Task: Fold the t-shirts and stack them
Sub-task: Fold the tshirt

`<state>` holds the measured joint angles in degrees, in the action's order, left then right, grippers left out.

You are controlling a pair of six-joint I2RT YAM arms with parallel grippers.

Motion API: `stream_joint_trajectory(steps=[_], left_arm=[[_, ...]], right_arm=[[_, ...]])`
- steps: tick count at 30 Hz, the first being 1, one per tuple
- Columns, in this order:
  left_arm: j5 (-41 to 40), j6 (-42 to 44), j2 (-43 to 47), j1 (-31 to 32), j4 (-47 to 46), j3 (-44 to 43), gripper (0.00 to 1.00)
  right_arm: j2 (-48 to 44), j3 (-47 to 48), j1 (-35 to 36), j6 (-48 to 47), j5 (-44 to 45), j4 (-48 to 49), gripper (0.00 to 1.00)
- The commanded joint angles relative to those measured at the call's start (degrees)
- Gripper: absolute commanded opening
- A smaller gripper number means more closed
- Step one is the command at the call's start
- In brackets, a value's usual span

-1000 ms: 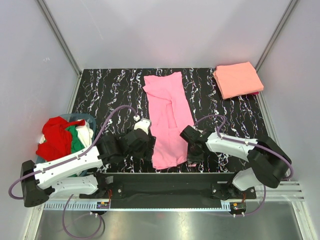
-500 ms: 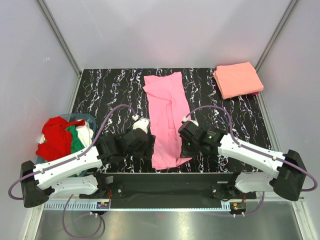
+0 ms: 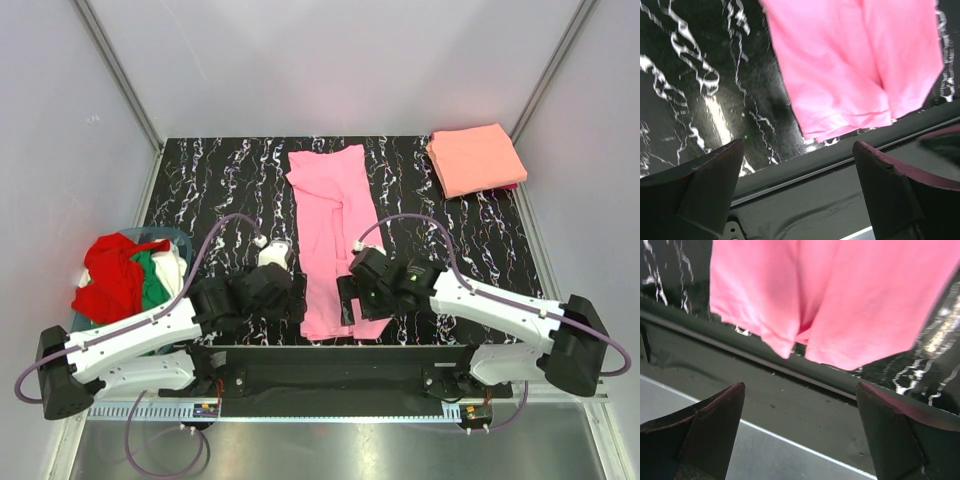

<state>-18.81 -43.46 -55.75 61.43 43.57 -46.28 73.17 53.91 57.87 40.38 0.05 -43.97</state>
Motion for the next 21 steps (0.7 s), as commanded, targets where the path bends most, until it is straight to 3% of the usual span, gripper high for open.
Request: stream_joint_trajectory(steps=[1, 3, 5, 8, 11, 16, 21], left_arm=[[-1.32, -7.23, 3.00, -0.61, -2.43, 3.73, 0.97], [-0.27, -8.74, 3.62, -0.78, -3.84, 5.58, 0.97], [1.31, -11.28, 3.45, -1.40, -6.56, 8.30, 0.94], [4.12, -14.45, 2.49, -2.80, -11.48, 12.17, 0.90], [5.71, -17.53, 1.96, -4.38, -15.70, 15.60, 0.86], [6.59, -21.13, -0.06, -5.18, -21.05, 20.17, 0.85], [7.38, -22.36, -3.92, -5.27, -26.78, 22.29, 0.85]], right_arm=[[-5.21, -0.82, -0.47, 4.78, 11.35, -4.10, 1.00], [-6.63, -2.31, -2.74, 7.94, 13.39, -4.81, 1.00], [-8.91, -6.70, -10.02, 8.14, 10.77, -2.19, 0.99], [-11.03, -12.42, -18.57, 7.26, 4.79, 2.38, 0.89], [-8.23, -14.70, -20.86, 7.34, 3.12, 3.62, 0.79], [-2.96, -17.34, -21.57, 7.87, 0.21, 9.93, 0.75], [1.97, -19.45, -21.57, 8.40, -4.71, 15.74, 0.65]])
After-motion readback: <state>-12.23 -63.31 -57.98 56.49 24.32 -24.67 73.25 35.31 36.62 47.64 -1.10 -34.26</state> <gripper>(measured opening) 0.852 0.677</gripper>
